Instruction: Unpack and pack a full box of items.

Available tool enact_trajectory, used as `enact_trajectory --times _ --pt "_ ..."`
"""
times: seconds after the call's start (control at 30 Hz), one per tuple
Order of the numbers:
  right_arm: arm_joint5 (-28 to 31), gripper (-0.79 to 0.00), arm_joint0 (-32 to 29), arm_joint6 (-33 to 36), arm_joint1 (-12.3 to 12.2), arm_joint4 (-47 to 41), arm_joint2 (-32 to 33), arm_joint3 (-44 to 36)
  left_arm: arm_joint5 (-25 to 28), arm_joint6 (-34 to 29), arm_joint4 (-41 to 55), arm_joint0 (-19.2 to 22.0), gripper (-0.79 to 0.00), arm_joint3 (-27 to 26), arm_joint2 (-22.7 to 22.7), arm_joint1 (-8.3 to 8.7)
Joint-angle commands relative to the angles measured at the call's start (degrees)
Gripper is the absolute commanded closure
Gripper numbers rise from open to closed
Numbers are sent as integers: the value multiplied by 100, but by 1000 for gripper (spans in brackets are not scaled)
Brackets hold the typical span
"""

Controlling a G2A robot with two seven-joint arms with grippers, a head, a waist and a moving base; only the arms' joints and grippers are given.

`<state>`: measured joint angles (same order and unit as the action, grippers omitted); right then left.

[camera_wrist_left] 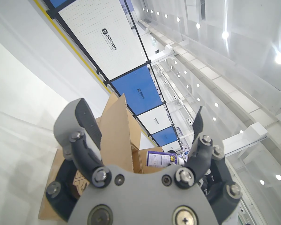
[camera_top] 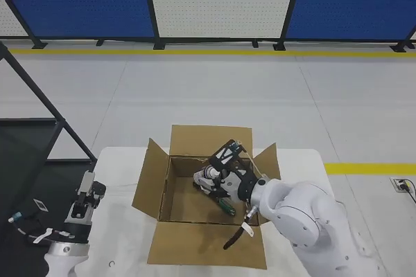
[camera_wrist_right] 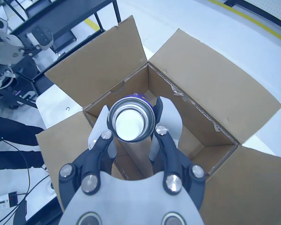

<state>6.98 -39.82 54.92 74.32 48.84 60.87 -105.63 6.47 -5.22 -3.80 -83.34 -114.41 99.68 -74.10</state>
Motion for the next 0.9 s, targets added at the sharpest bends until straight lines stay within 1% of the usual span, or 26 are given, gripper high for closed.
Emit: enact_trajectory --times 0.0,0.27,0.4,0.53,0.57,0.63,0.67,0.77,0.87 --pt "3 0 29 -2 4 0 -20 42 1 4 1 -1 -785 -1 2 0" --pt "3 0 29 -2 4 0 -20 42 1 4 1 -1 -785 -1 2 0" --pt "75 0 -89 -210 -20 160 61 -128 11 -46 -14 -29 -785 -12 -20 2" --pt "-110 0 -360 -246 -124 384 771 -707 -19 -34 -17 1 -785 59 -47 2" --pt "-168 0 -515 -216 -169 469 1091 -926 -29 -25 -19 38 -785 90 -40 3" --pt "-246 0 -745 -163 -224 543 1525 -1187 -66 -32 -12 99 -785 107 -26 7" --pt "-301 0 -939 -115 -264 591 1871 -1378 -89 -41 -10 152 -785 108 -11 10" --pt "-378 0 -1338 -21 -334 656 2530 -1710 -120 -60 -12 263 -785 128 20 18" --pt "-539 0 -1806 83 -394 938 3136 -1907 -151 -69 -3 385 -785 177 36 25"
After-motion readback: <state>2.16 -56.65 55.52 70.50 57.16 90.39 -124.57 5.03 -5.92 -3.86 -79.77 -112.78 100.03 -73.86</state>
